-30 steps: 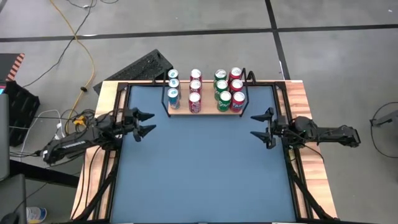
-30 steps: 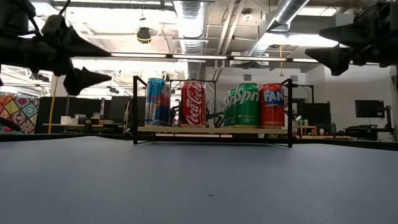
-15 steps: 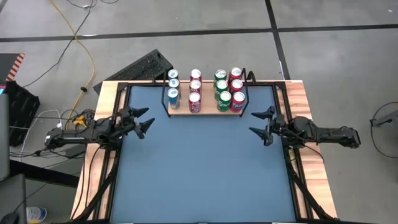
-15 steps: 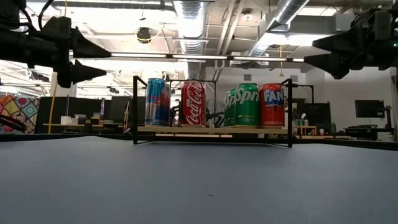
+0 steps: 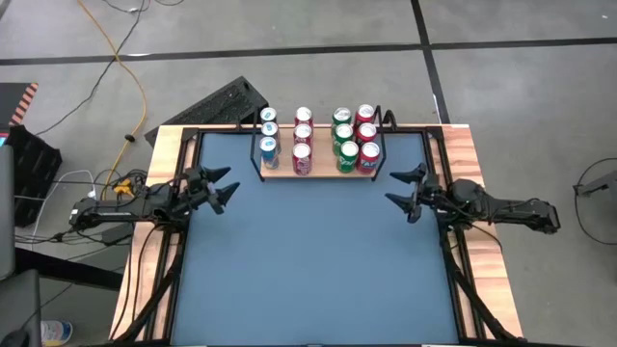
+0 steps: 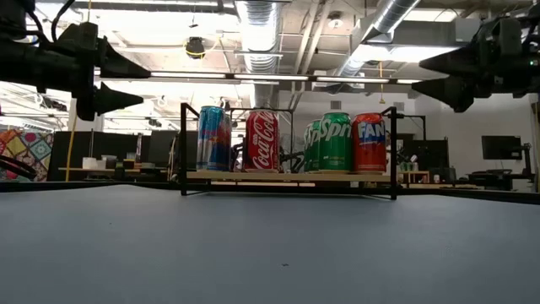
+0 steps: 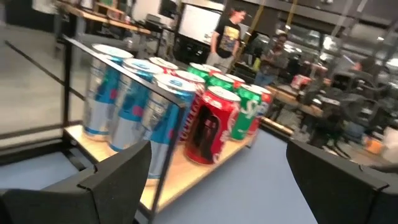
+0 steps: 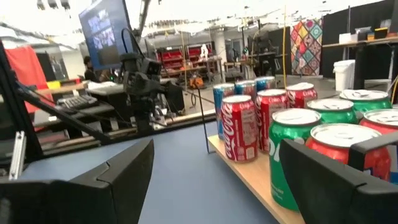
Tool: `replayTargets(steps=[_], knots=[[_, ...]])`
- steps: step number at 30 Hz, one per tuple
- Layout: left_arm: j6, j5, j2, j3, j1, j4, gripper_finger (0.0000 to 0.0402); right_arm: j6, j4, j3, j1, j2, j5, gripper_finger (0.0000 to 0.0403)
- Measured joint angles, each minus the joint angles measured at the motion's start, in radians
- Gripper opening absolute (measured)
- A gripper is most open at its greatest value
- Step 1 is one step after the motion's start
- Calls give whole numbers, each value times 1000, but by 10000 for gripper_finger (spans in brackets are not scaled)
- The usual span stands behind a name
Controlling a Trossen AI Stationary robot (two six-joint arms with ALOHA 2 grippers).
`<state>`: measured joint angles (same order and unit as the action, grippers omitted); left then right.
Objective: Place canned beverage on shelf
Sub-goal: Return to Home Position
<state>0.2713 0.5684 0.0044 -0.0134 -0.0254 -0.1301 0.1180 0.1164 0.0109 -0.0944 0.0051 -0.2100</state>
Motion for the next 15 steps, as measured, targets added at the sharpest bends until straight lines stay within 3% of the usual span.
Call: replayTargets(steps=[4, 15], knots=[[11, 73, 0, -1, 0, -24, 359, 6, 20, 0, 0, 0, 0, 338], [194, 31, 0, -3, 0, -18, 359, 6, 28, 0, 1, 0, 1, 338]])
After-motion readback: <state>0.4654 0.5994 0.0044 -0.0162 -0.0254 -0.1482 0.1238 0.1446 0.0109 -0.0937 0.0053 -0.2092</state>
